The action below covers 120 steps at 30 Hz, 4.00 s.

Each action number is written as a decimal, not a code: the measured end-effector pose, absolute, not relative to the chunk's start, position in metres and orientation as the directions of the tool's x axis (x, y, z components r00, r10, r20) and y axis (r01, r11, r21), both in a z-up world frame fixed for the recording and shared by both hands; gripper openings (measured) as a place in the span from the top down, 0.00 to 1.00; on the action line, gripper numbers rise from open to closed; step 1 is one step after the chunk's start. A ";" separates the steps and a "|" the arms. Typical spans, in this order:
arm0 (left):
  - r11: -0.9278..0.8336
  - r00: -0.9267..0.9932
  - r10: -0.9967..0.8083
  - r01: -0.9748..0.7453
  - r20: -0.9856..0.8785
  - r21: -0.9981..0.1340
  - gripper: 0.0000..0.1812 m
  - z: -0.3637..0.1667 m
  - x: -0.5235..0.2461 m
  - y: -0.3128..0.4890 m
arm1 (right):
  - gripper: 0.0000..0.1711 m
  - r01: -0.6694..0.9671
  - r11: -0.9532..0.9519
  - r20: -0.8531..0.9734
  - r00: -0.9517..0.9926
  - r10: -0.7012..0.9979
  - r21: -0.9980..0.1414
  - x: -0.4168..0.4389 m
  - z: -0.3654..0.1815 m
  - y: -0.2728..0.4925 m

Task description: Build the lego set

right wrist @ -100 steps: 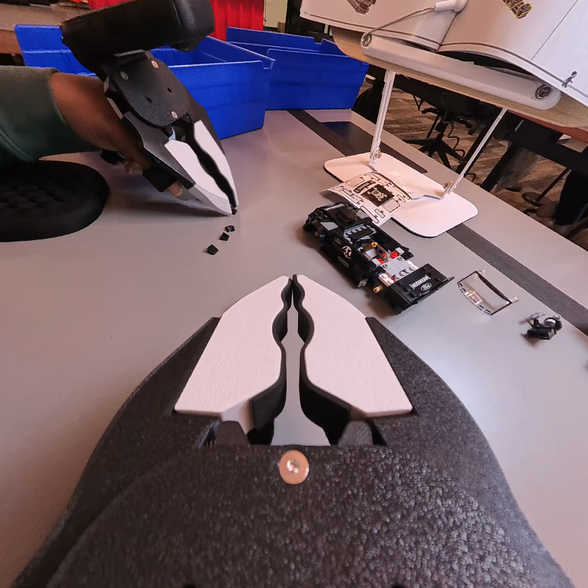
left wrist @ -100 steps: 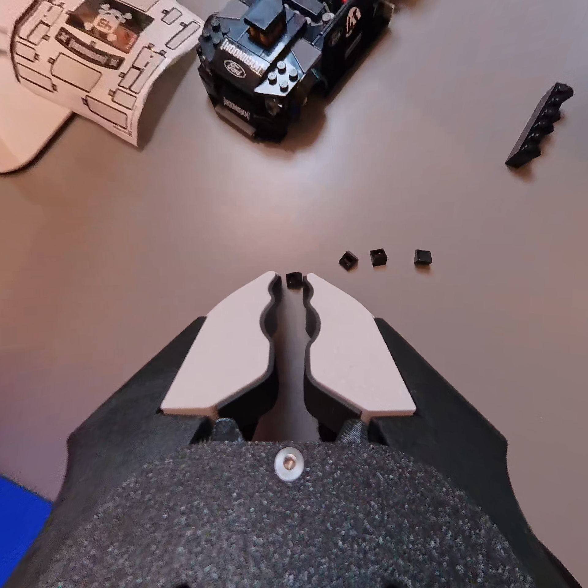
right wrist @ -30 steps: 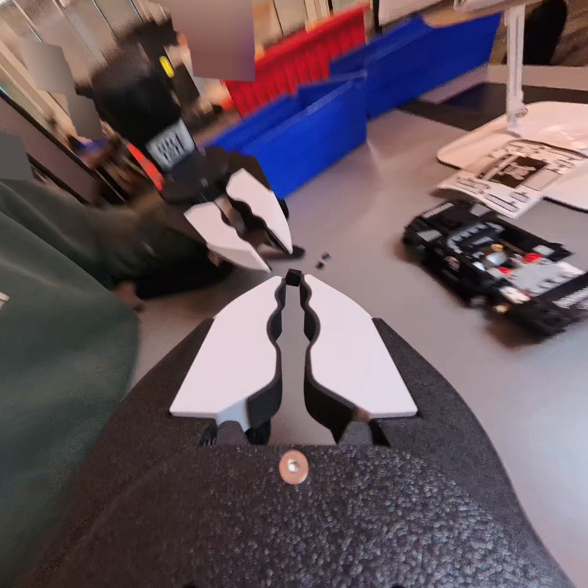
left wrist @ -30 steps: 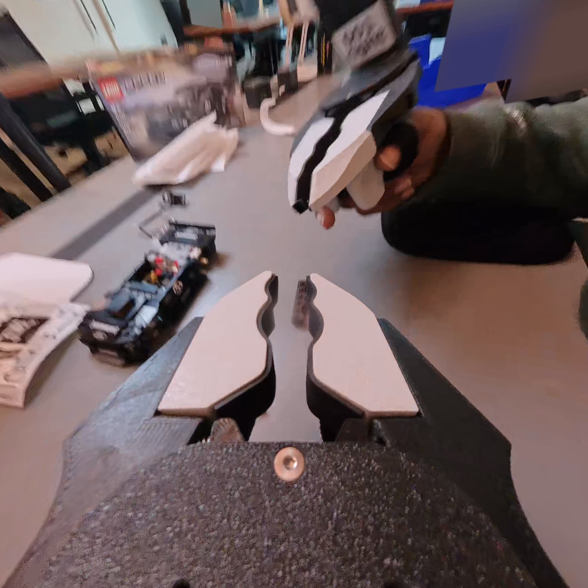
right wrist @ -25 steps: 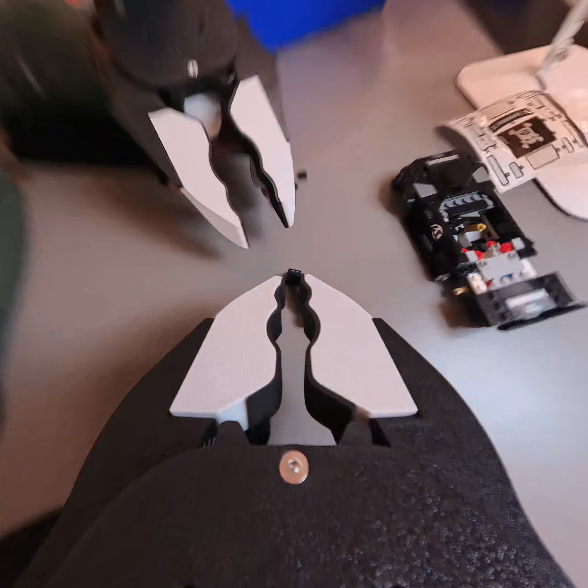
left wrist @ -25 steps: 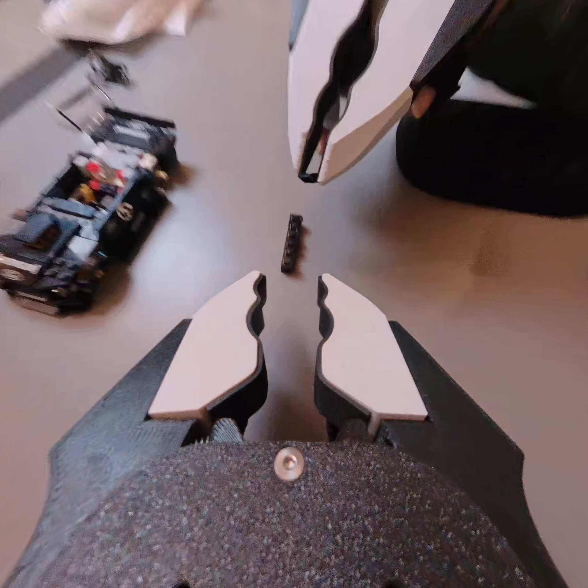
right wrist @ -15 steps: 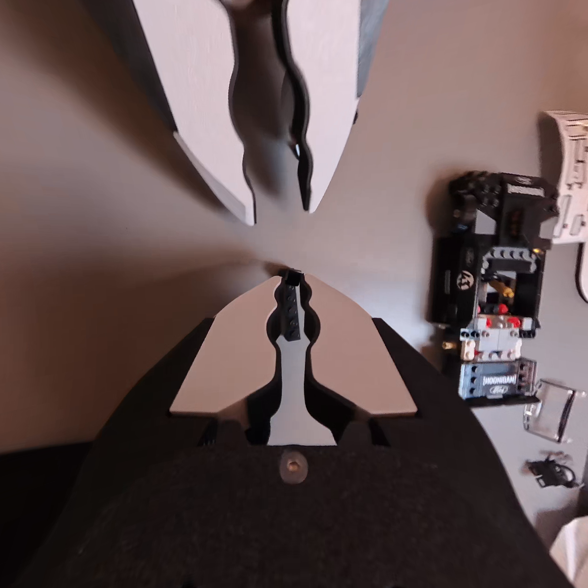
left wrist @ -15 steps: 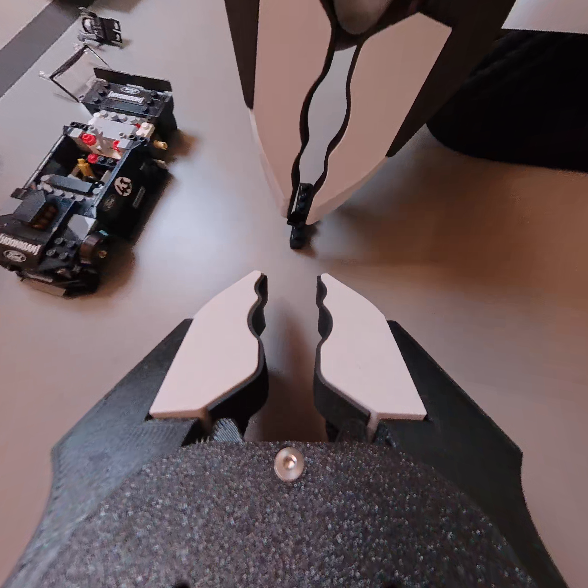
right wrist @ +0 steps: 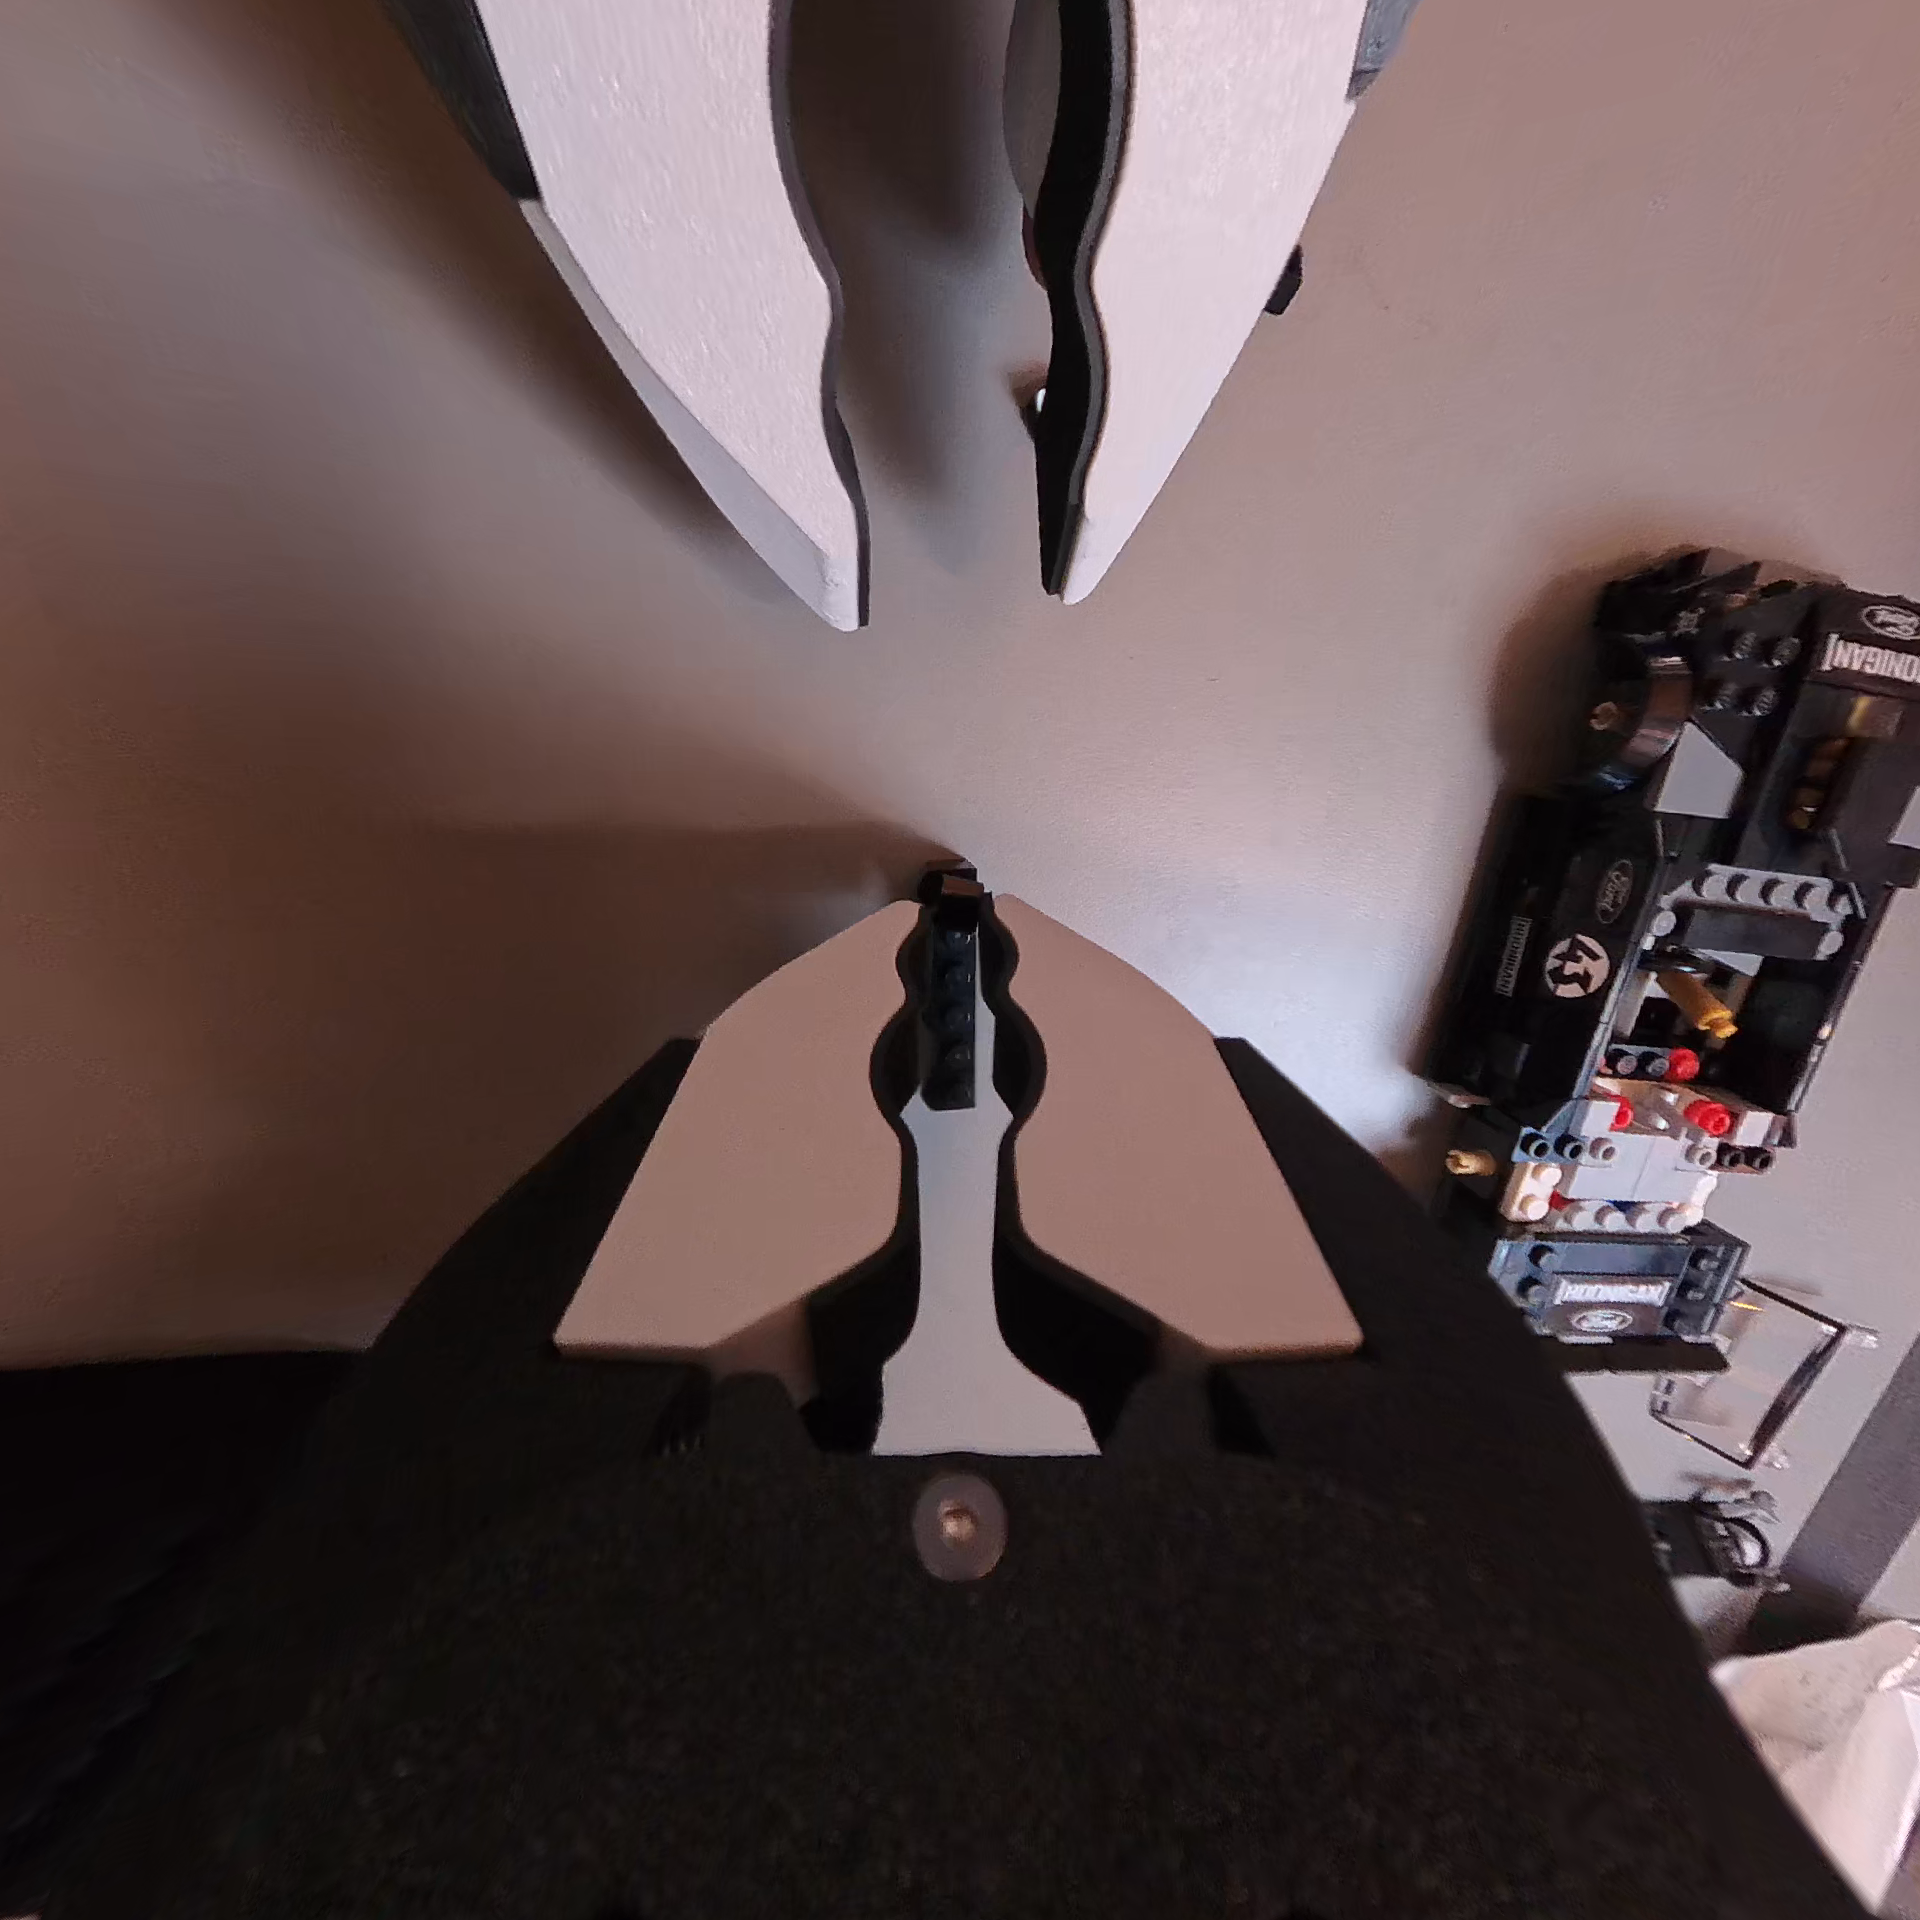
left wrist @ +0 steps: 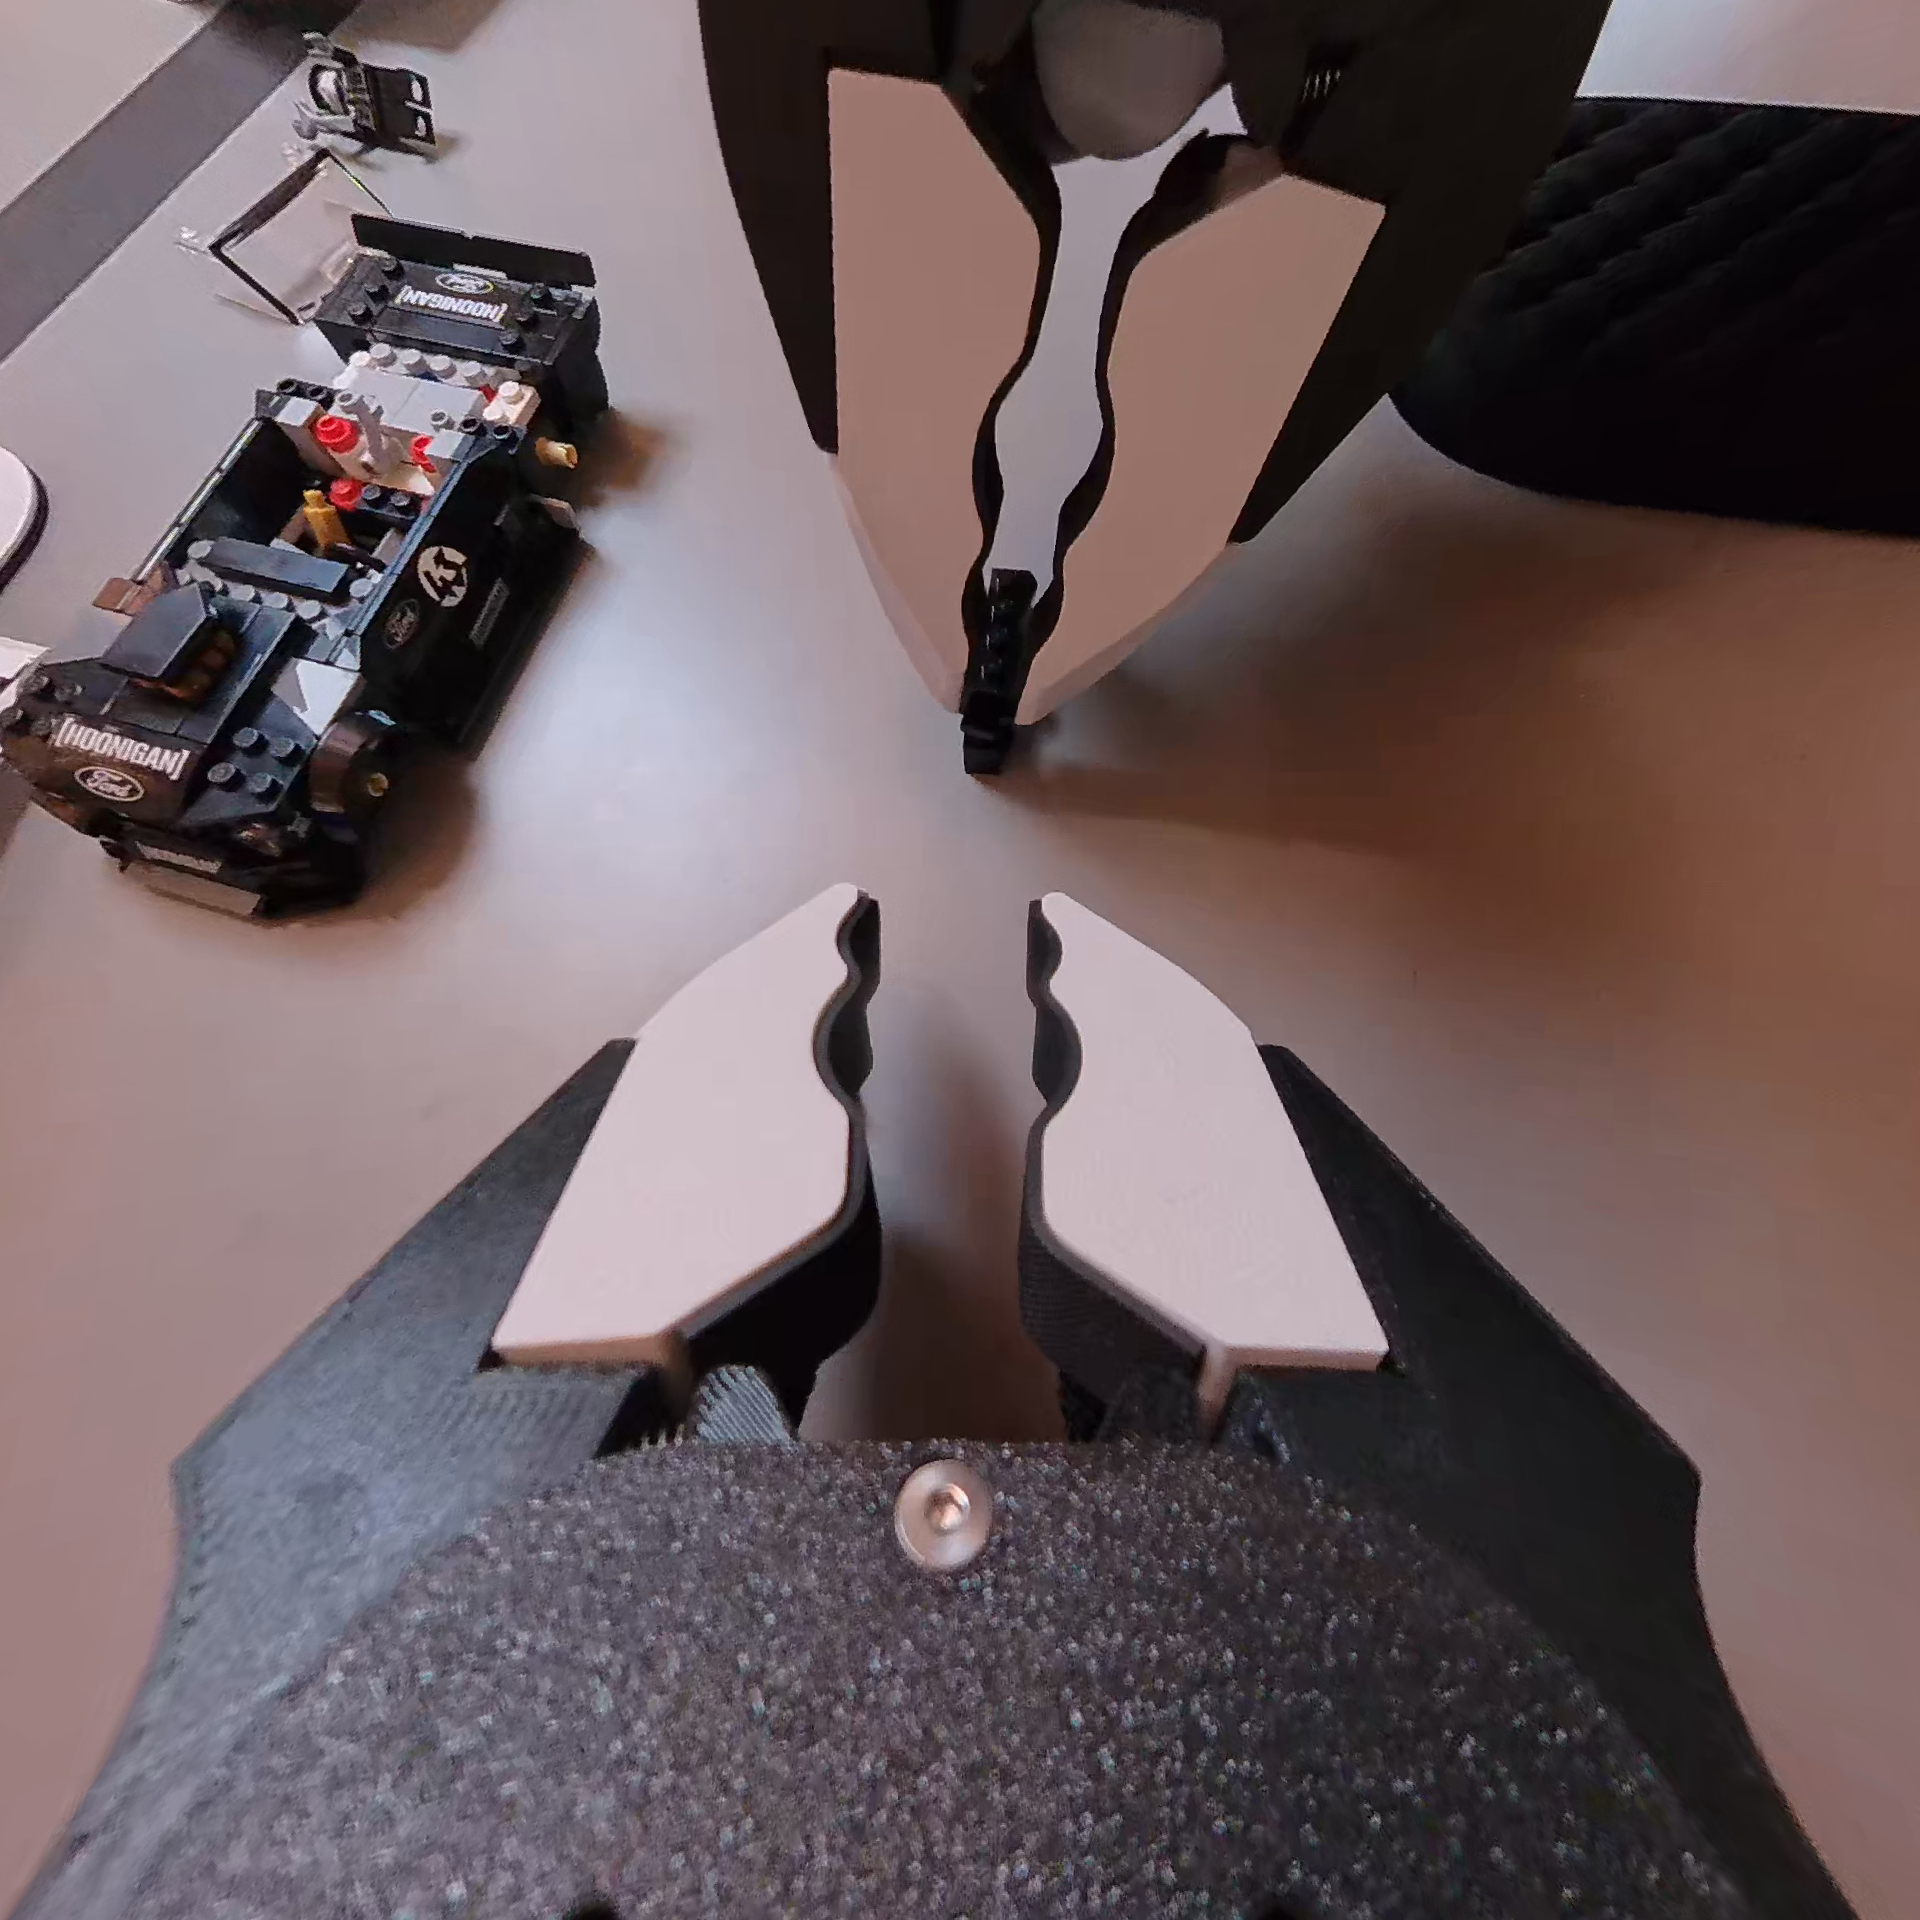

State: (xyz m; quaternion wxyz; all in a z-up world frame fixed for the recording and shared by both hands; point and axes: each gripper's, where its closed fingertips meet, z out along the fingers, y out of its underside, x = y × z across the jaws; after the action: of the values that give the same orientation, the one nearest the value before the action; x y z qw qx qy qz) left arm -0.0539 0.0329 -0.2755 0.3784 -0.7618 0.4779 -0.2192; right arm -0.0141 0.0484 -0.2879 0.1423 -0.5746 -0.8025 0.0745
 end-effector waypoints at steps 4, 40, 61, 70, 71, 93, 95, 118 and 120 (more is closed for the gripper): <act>-0.258 0.449 -0.893 -0.564 -0.029 -0.785 0.85 -0.275 -0.057 0.034 | 0.95 0.893 0.381 0.168 -0.348 0.922 -0.240 -0.015 -0.288 0.049; -0.261 0.432 -0.902 -0.578 -0.019 -0.773 0.85 -0.279 -0.056 0.030 | 0.92 0.872 0.413 0.170 -0.379 0.910 -0.262 -0.017 -0.282 0.045; -0.203 0.393 -0.919 -0.550 -0.037 -0.810 0.85 -0.274 -0.048 0.029 | 0.85 0.797 0.197 0.087 -0.180 0.980 -0.570 0.016 -0.290 0.061; -0.136 0.353 -0.933 -0.537 -0.074 -0.833 0.86 -0.269 -0.041 0.026 | 0.93 0.769 0.171 0.030 -0.194 0.981 -0.616 0.008 -0.290 0.047; -0.125 0.347 -0.934 -0.533 -0.081 -0.837 0.86 -0.267 -0.040 0.026 | 0.93 0.771 0.152 0.024 -0.174 0.984 -0.619 0.008 -0.287 0.046; -0.199 0.308 -0.951 -0.635 -0.009 -0.747 0.87 -0.289 -0.007 0.003 | 0.93 0.799 -0.113 -0.017 0.128 0.992 -0.591 0.049 -0.292 0.036; -0.215 0.315 -0.949 -0.641 0.002 -0.737 0.88 -0.290 -0.003 0.005 | 0.93 0.796 -0.119 -0.018 0.135 0.991 -0.593 0.050 -0.294 0.034; -0.097 0.211 -0.976 -0.643 -0.054 -0.760 0.95 -0.271 0.002 0.012 | 0.93 0.787 -0.063 -0.028 0.058 0.998 -0.613 0.035 -0.294 0.021; -0.109 0.204 -0.978 -0.648 -0.033 -0.754 0.95 -0.273 0.003 0.013 | 0.93 0.785 -0.058 -0.029 0.050 0.998 -0.617 0.032 -0.293 0.019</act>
State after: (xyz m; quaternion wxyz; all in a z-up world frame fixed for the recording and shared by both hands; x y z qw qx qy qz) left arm 0.0034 0.0131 -0.2732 0.3310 -0.7016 0.5794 -0.2499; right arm 0.0324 0.0194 -0.2934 0.2270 -0.6881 -0.6478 0.2350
